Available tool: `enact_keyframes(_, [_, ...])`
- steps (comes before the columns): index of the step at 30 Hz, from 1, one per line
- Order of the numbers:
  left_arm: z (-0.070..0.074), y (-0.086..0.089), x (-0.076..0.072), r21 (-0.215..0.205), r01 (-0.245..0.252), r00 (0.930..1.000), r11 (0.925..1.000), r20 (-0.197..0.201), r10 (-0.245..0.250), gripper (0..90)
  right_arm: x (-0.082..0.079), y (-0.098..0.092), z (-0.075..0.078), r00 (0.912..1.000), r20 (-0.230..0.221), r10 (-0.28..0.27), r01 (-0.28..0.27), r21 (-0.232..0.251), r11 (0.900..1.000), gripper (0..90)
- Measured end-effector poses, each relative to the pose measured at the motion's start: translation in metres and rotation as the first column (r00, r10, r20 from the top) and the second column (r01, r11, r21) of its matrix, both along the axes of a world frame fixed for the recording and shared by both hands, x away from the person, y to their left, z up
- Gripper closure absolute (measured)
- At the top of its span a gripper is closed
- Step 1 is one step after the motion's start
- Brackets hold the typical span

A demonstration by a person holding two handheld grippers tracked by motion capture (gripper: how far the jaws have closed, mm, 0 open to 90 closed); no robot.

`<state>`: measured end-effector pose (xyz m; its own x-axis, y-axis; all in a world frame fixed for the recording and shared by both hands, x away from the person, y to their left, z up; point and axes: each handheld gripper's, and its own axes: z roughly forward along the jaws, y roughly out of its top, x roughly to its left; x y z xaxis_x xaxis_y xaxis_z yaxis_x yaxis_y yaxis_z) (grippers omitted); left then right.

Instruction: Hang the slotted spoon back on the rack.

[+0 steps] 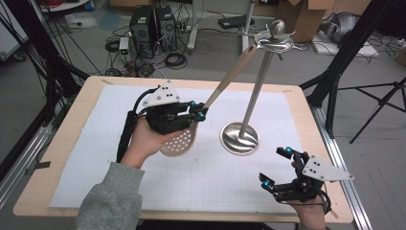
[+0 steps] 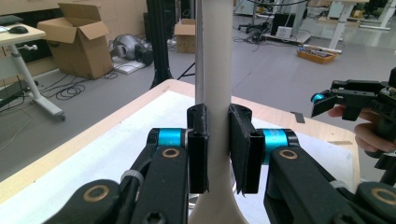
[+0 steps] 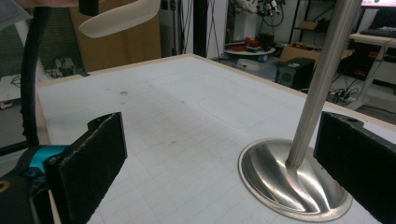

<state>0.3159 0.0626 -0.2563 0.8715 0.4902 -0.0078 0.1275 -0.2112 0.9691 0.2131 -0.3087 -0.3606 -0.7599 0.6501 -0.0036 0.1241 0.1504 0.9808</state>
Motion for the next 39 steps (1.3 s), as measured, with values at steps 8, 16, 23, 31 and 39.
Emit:
enact_keyframes(8, [-0.005,-0.009,0.004,0.012,-0.002,0.9999,0.9999,-0.012,0.002,77.8,-0.001,-0.001,0.001,1.0,0.001,0.0,0.0,0.006,1.0,1.5])
enact_keyframes(16, [-0.009,-0.018,0.008,0.022,-0.007,0.9997,0.9997,-0.024,0.007,77.8,-0.001,-0.003,0.001,1.0,0.005,-0.001,0.001,0.013,1.0,1.5])
enact_keyframes(23, [-0.011,-0.026,0.011,0.028,0.001,0.9987,0.9996,-0.05,0.0,77.8,-0.001,-0.004,0.001,1.0,0.009,0.0,0.0,0.019,1.0,1.5])
enact_keyframes(31, [-0.012,-0.033,0.014,0.034,-0.002,0.9983,0.9994,-0.059,0.004,77.9,-0.002,-0.005,0.001,1.0,0.005,0.0,0.0,0.023,1.0,1.5])
enact_keyframes(39, [-0.014,-0.041,0.017,0.045,-0.004,0.9976,0.999,-0.068,0.007,77.9,-0.002,-0.006,0.001,1.0,0.008,0.001,-0.001,0.027,1.0,1.5])
